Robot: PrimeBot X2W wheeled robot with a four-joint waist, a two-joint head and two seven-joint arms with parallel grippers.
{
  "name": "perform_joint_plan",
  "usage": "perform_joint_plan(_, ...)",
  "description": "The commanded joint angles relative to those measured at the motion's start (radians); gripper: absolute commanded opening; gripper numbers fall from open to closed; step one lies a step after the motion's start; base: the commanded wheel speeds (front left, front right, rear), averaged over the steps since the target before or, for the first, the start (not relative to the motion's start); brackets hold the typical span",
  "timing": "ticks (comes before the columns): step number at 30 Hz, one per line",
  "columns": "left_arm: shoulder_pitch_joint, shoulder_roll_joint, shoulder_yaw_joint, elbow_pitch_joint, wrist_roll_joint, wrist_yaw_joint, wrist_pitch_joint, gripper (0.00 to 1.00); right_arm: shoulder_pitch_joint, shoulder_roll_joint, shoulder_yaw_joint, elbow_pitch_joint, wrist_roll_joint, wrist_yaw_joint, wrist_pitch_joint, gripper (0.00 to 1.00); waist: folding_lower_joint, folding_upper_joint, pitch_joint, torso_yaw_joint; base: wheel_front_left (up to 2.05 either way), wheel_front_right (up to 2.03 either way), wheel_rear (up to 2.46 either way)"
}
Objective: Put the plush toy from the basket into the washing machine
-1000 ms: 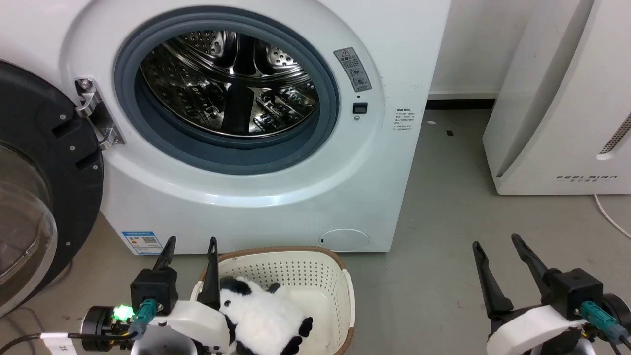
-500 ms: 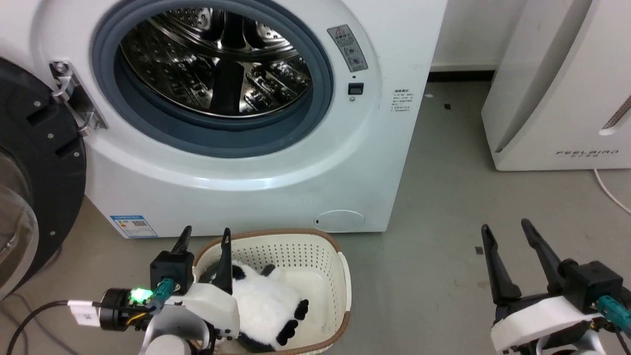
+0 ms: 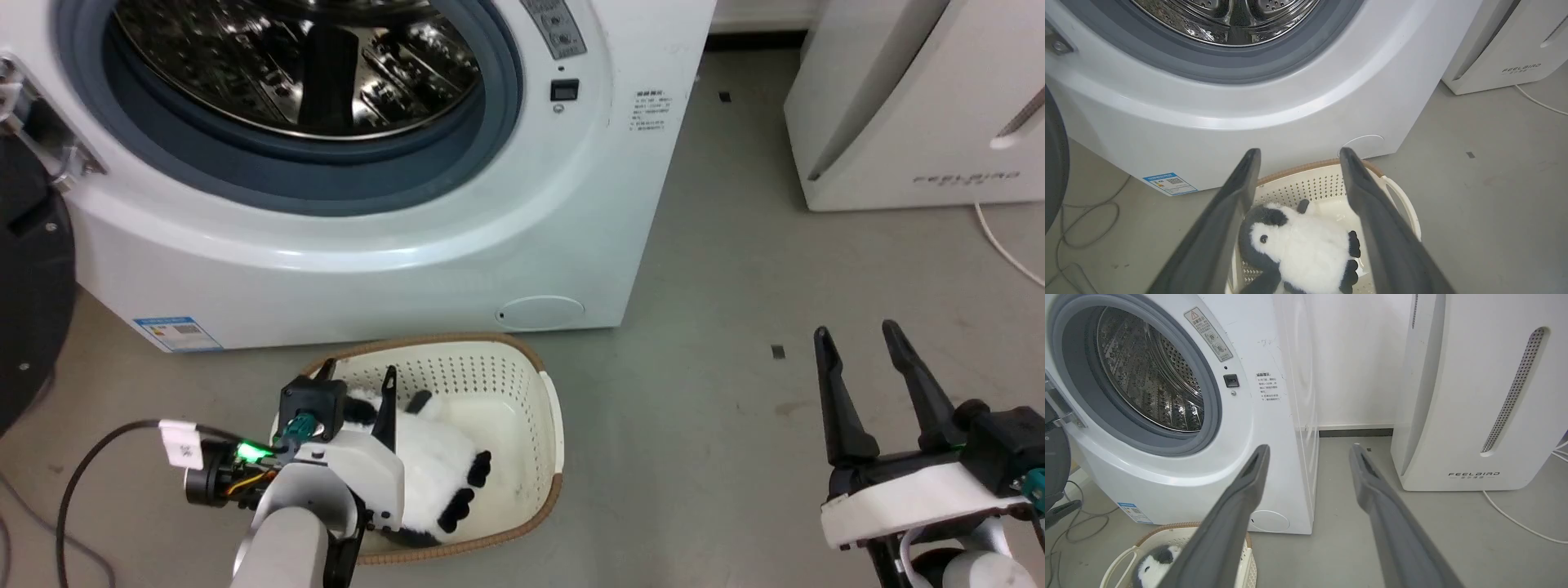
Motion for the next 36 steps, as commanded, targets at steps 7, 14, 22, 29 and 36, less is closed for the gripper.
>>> perform_joint_plan(7, -0.093, 0.036, -0.040, 0.102, 0.015, -0.013, 0.060, 1.00, -0.051, 0.000, -0.003, -0.024, 0.047, 0.000, -0.026, 1.00, -0.0001, 0.0000, 0.097, -0.032, 0.00, 0.00, 0.00)
perform_joint_plan(14, -0.145, 0.071, -0.074, 0.166, 0.031, -0.020, 0.121, 1.00, -0.078, 0.000, -0.002, -0.039, 0.078, 0.000, -0.038, 1.00, -0.0001, 0.0000, 0.165, -0.052, 0.00, 0.00, 0.00)
perform_joint_plan(22, -0.225, 0.108, -0.129, 0.249, 0.056, -0.038, 0.178, 1.00, -0.110, 0.000, -0.006, -0.058, 0.119, 0.000, -0.055, 1.00, -0.0001, 0.0000, 0.260, -0.076, 0.00, 0.00, 0.00)
perform_joint_plan(29, -0.303, 0.140, -0.172, 0.321, 0.072, -0.048, 0.222, 1.00, -0.138, 0.000, -0.010, -0.077, 0.152, 0.000, -0.069, 1.00, -0.0001, 0.0000, 0.345, -0.096, 0.00, 0.00, 0.00)
perform_joint_plan(36, -0.382, 0.168, -0.193, 0.392, 0.063, -0.057, 0.272, 1.00, -0.158, 0.000, -0.015, -0.098, 0.181, 0.000, -0.084, 1.00, -0.0001, 0.0000, 0.428, -0.113, 0.00, 0.00, 0.00)
